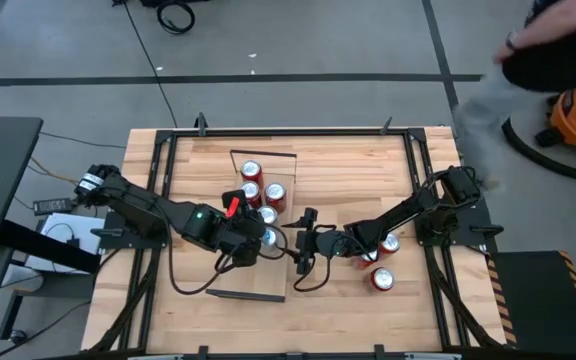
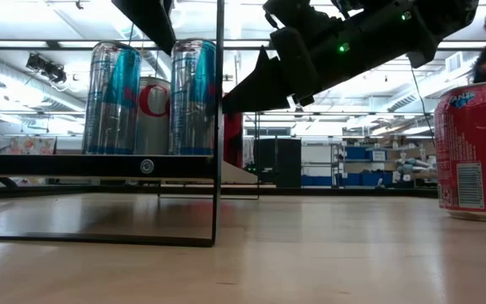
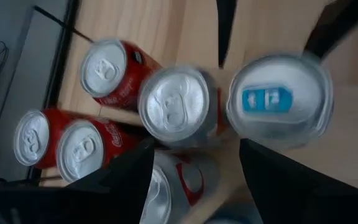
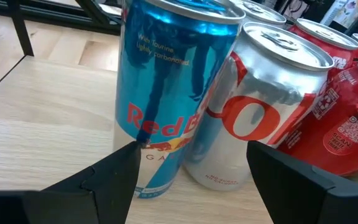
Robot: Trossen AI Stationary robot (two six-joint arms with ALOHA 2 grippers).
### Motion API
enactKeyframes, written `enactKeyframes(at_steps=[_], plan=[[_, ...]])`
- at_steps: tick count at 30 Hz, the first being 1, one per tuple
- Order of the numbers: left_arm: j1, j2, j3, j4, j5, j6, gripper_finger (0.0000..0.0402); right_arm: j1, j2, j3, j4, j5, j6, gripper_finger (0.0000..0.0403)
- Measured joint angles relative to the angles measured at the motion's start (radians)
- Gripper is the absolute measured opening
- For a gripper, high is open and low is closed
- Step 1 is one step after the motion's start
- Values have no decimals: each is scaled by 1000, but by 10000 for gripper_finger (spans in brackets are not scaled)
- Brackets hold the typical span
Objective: Place canned beverage on shelf
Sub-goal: Put the blue soda can on the shelf aligned with the blue soda can
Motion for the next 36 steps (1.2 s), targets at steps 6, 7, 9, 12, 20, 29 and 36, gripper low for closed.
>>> enactKeyframes(at_steps=[6,7,9,12,20,29,36], plan=[[-13,-2,60,-42,6,2,249,0,0,0,-5,1,-17,304],[-18,0,75,-56,7,2,249,0,0,0,-8,1,-18,304],[-31,-1,103,-67,5,1,249,0,0,0,-14,3,-19,304],[-45,-2,111,-70,4,0,249,0,0,0,-20,7,-20,304],[-72,-2,111,-91,1,-6,249,0,0,0,-26,29,-15,304],[-70,-2,111,-93,-1,-10,249,-16,0,0,-12,3,4,304],[-70,-2,111,-93,-12,-10,249,-16,0,0,-10,-5,17,304]])
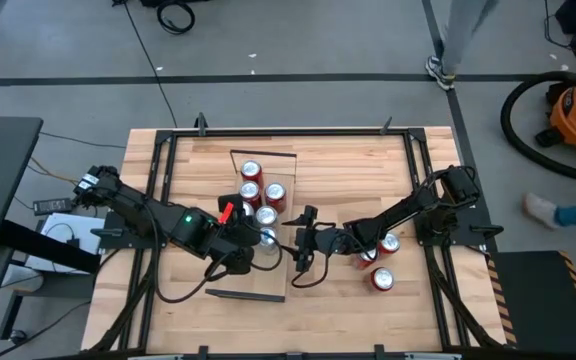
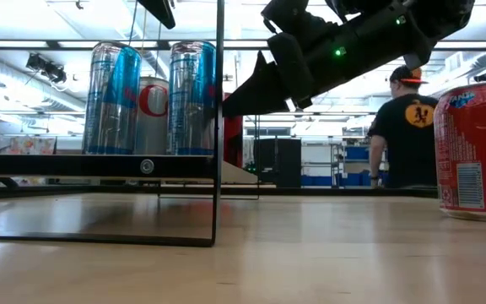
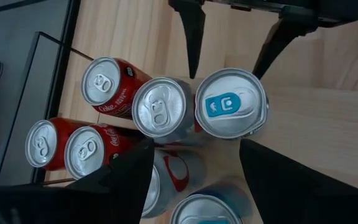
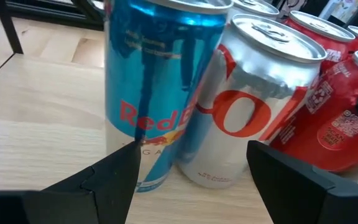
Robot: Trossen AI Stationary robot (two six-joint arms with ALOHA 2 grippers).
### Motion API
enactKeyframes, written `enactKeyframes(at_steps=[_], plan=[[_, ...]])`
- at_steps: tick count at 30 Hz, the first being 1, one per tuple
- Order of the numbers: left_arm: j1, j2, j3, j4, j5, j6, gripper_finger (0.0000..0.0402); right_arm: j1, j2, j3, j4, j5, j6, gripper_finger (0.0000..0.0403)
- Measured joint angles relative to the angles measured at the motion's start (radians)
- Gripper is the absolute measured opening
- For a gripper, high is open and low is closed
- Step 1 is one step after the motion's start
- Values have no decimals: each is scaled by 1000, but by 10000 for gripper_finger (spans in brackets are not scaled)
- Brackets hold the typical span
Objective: Place canned beverage on shelf
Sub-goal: Put the blue soda can on the shelf aligned with the blue soda can, then put the left red soda can on the shelf
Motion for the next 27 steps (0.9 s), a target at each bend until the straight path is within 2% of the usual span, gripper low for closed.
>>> enactKeyframes(at_steps=[9,14,27], plan=[[1,0,0,1,-8,0,249,0,0,0,38,-16,43,304],[1,-1,0,5,-8,0,249,0,48,9,110,3,64,304],[-16,-2,1,-13,-7,-18,249,10,46,11,81,8,28,304]])
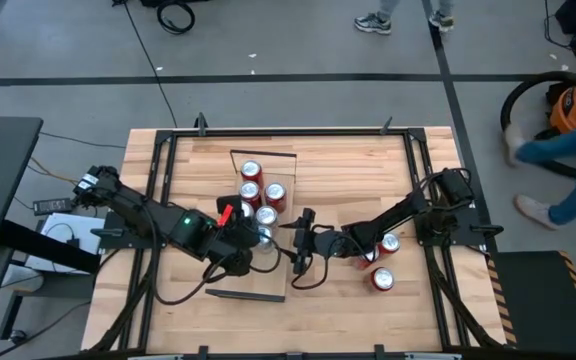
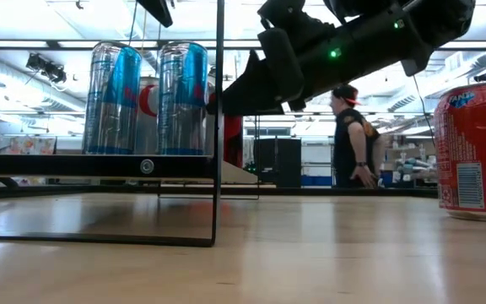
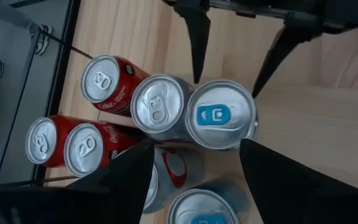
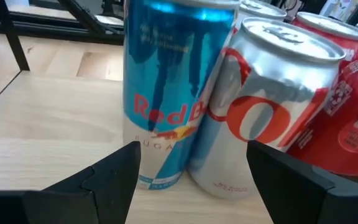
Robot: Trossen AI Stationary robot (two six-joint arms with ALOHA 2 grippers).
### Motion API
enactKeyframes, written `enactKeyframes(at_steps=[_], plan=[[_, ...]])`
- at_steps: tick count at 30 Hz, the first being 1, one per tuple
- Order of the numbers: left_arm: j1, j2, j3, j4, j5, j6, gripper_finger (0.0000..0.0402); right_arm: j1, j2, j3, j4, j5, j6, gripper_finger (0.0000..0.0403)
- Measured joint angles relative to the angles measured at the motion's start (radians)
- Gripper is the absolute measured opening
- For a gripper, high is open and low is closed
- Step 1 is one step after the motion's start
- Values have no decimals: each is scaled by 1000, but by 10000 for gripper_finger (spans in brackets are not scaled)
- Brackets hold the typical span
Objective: Place canned beverage on shelf
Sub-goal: Put the left red soda can on the shelf
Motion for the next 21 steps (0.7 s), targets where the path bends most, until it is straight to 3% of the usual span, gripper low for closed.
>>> enactKeyframes(at_steps=[11,15,21], plan=[[-7,0,0,37,-9,51,249,8,-63,0,-117,1,-17,304],[-25,-1,-1,143,-81,181,249,8,-138,0,-234,-16,-8,304],[-35,-81,-74,397,-128,385,249,9,-272,0,-424,-134,38,304]])
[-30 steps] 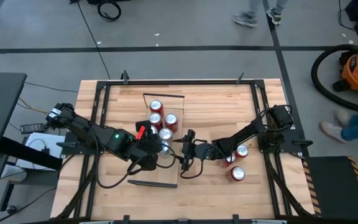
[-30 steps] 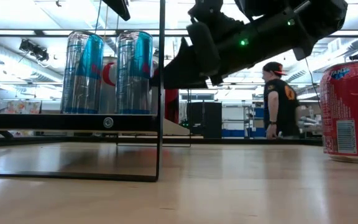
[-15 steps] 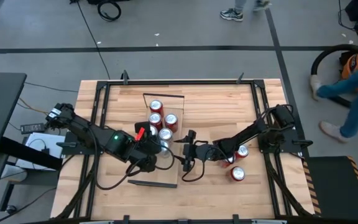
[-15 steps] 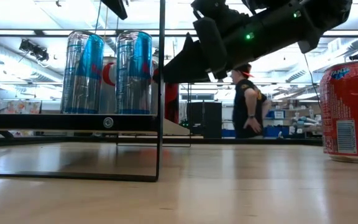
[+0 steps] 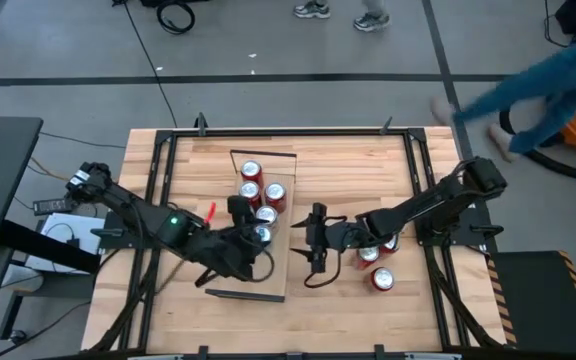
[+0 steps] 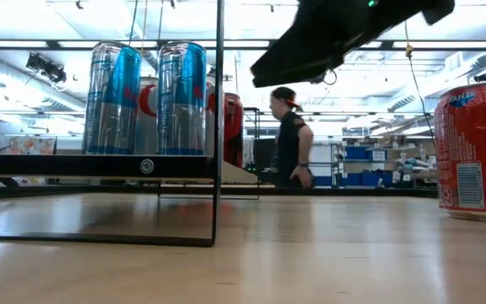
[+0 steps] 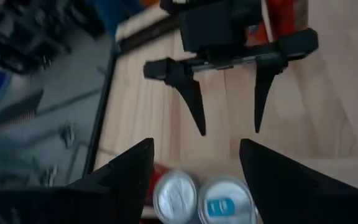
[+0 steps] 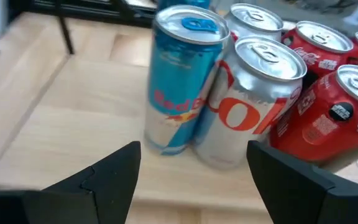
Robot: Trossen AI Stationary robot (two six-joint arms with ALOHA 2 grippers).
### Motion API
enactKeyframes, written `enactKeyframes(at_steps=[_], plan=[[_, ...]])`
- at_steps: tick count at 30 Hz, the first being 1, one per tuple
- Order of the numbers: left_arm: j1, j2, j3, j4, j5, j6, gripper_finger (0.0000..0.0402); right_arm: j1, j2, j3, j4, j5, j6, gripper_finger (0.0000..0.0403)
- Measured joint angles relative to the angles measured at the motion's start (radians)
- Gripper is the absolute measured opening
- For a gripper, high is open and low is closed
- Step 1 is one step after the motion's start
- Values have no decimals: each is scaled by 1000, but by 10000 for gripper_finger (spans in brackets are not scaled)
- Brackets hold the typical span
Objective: Place canned beverage on shelf
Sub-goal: Put the left red soda can on the shelf
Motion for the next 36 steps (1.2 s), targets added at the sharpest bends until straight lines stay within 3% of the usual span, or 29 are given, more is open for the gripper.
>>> enactKeyframes(at_steps=[9,18,23,32,36], plan=[[49,-167,-244,456,75,220,249,42,-158,0,-325,-90,72,304],[85,-219,-435,911,155,481,249,43,-189,13,-613,-214,247,304],[116,-219,-445,944,197,516,249,52,-188,124,-869,-220,316,304],[124,-219,-447,862,250,517,249,104,-184,278,-1039,-309,462,304],[124,-219,-447,862,250,540,249,104,-184,326,-1126,-257,549,304]])
